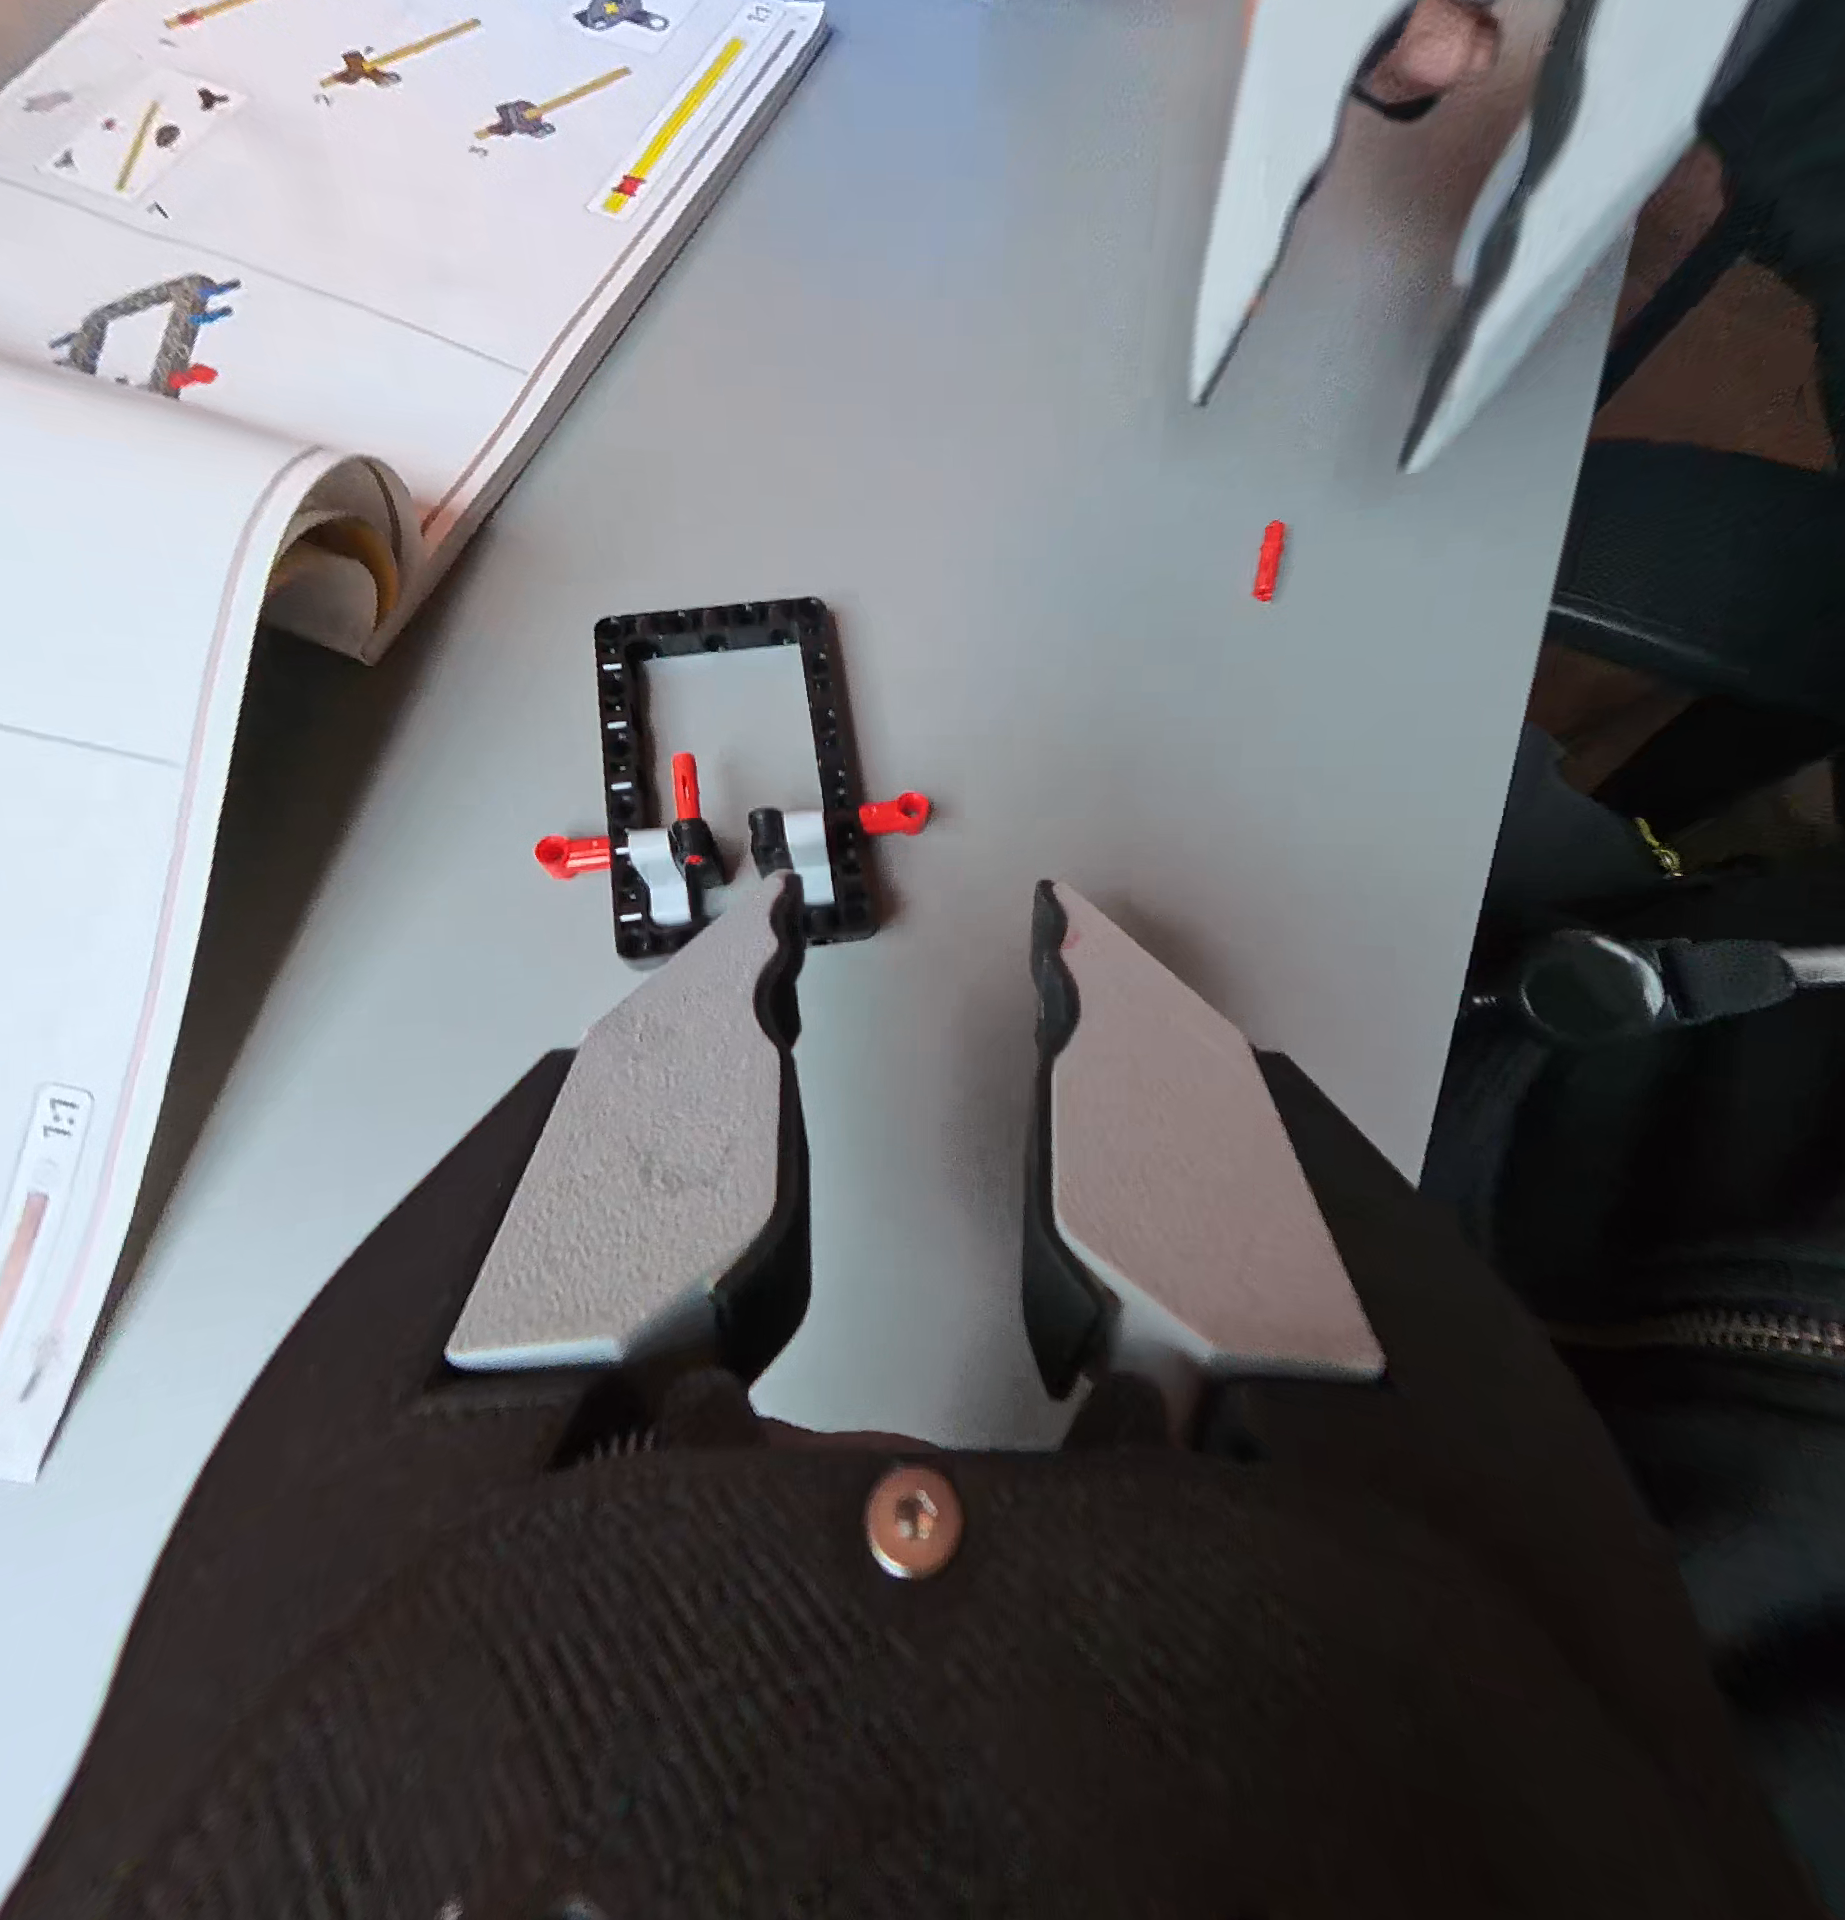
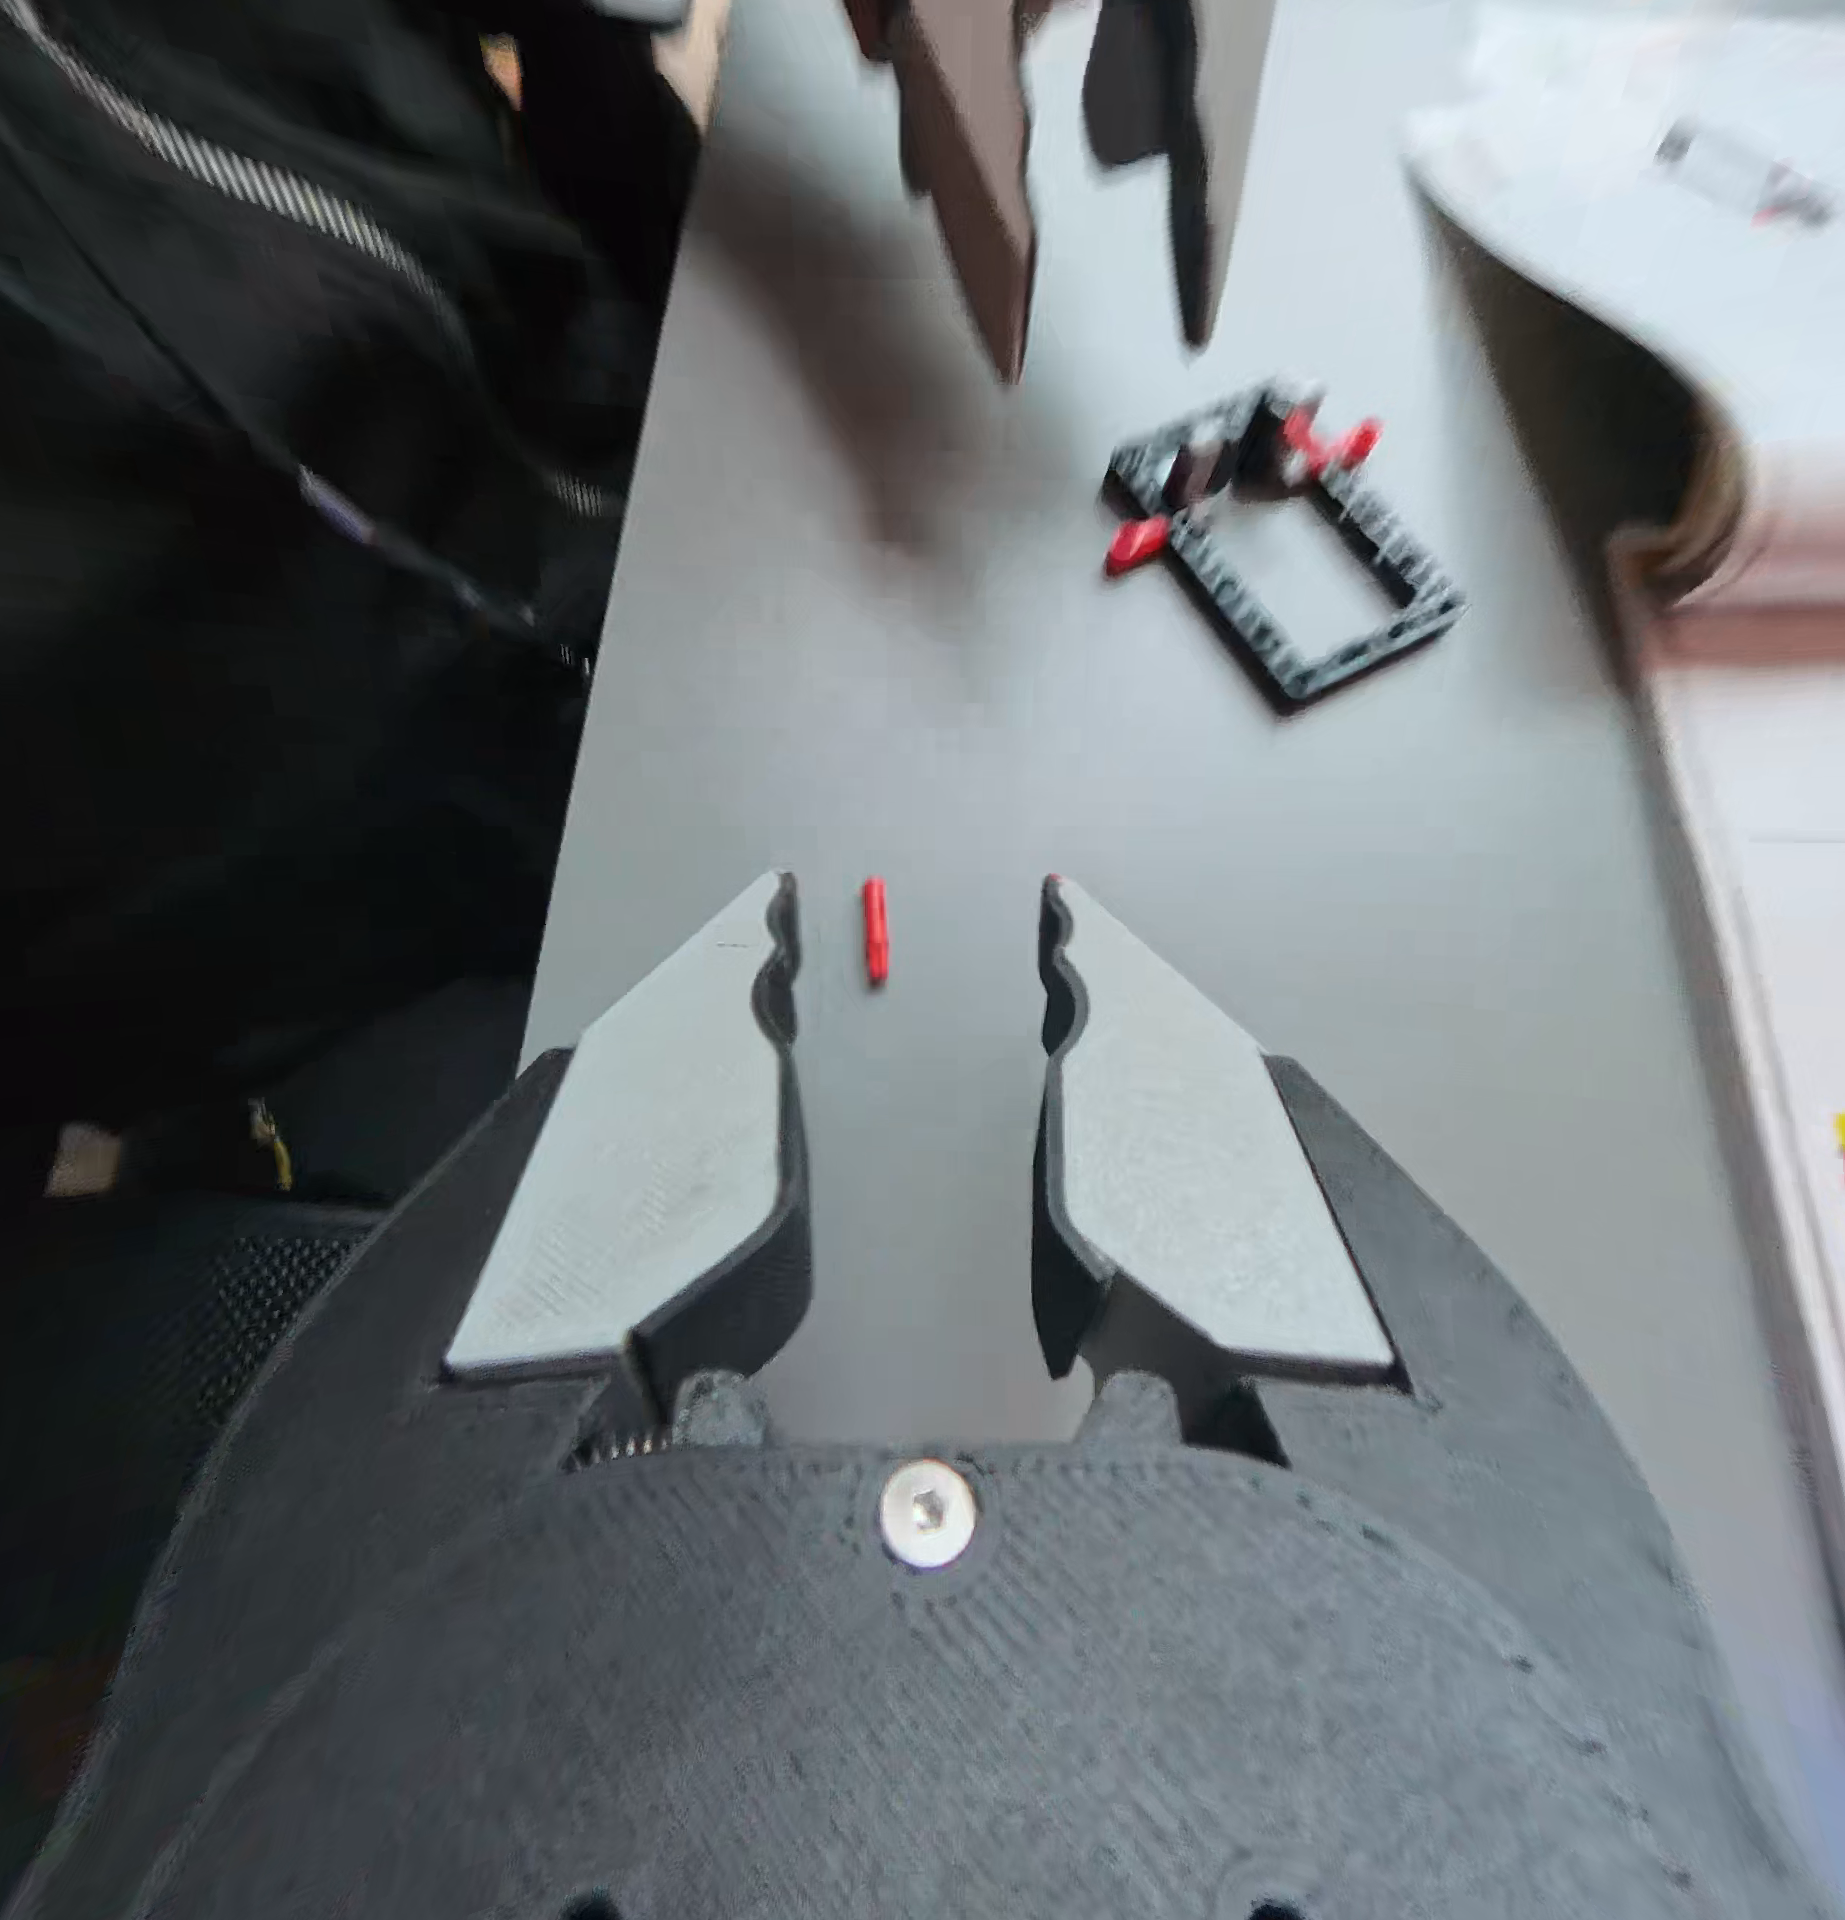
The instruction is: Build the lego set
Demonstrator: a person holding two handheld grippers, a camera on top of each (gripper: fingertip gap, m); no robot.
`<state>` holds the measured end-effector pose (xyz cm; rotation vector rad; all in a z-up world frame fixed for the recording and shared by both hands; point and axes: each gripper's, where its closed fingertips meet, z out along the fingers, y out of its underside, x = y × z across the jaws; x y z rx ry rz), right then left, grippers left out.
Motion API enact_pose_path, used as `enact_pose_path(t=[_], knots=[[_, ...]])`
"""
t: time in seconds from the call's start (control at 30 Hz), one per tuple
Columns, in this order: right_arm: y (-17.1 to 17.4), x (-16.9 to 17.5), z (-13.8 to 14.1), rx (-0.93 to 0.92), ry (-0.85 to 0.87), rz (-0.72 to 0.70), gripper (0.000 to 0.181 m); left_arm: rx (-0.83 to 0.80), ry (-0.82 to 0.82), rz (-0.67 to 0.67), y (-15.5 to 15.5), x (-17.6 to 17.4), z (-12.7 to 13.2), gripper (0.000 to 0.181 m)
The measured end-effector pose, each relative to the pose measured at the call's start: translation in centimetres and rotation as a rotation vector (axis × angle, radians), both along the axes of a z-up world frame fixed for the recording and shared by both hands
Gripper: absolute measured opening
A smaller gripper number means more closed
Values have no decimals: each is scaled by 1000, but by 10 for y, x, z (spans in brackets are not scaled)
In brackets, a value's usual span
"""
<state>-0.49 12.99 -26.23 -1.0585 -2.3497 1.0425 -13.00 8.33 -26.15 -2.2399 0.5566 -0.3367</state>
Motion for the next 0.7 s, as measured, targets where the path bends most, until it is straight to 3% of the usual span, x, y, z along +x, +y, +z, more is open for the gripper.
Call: enact_pose_path(t=[0.07, 0.17, 0.27, 0.43, 0.57, 0.7], knots=[[0, 6, -22, 142, -26, -32, 42, -5, -9, 10, -2, -2, -4, 42], [-9, 4, -30, 215, 39, -11, 2, -12, -24, 11, -3, -3, -7, 42], [-11, 1, -32, 220, 57, -19, 0, -7, -22, 15, -4, -3, -5, 42], [17, -15, -32, 209, 79, -112, 0, -11, -17, 34, -6, -10, -6, 42], [75, -18, -32, 317, 19, -244, 0, -9, -9, 87, -4, -25, -7, 44], [69, -23, -33, 259, -52, -201, 2, 1, -37, 120, 10, -31, -7, 62]])
